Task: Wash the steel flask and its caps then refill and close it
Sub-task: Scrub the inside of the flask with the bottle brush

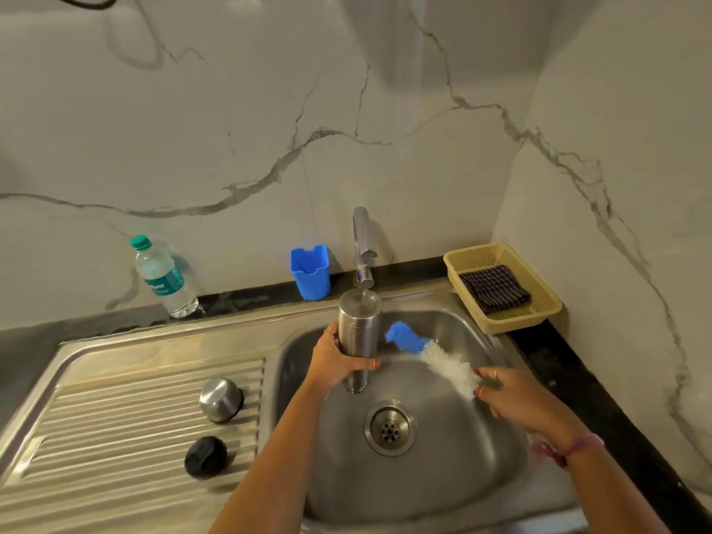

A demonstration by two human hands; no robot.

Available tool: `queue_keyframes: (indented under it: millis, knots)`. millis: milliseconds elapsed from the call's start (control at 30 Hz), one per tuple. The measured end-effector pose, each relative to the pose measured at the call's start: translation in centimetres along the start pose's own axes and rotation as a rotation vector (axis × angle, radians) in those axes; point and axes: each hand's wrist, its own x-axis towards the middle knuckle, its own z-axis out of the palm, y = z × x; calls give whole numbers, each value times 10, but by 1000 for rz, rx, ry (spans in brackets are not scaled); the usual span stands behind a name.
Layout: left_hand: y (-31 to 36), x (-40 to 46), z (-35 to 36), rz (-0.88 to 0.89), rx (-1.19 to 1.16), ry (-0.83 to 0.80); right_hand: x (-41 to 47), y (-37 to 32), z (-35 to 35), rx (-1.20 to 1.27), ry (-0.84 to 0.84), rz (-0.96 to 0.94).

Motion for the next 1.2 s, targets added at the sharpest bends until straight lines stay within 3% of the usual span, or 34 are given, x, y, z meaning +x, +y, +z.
queue_keyframes:
  millis: [400, 1200]
  knots:
    - [-3, -47, -7, -14, -82, 160, -16, -13, 13, -41, -44, -142]
    - [-5, -74, -19, -104, -92, 291, 0, -23, 47, -25, -135, -162]
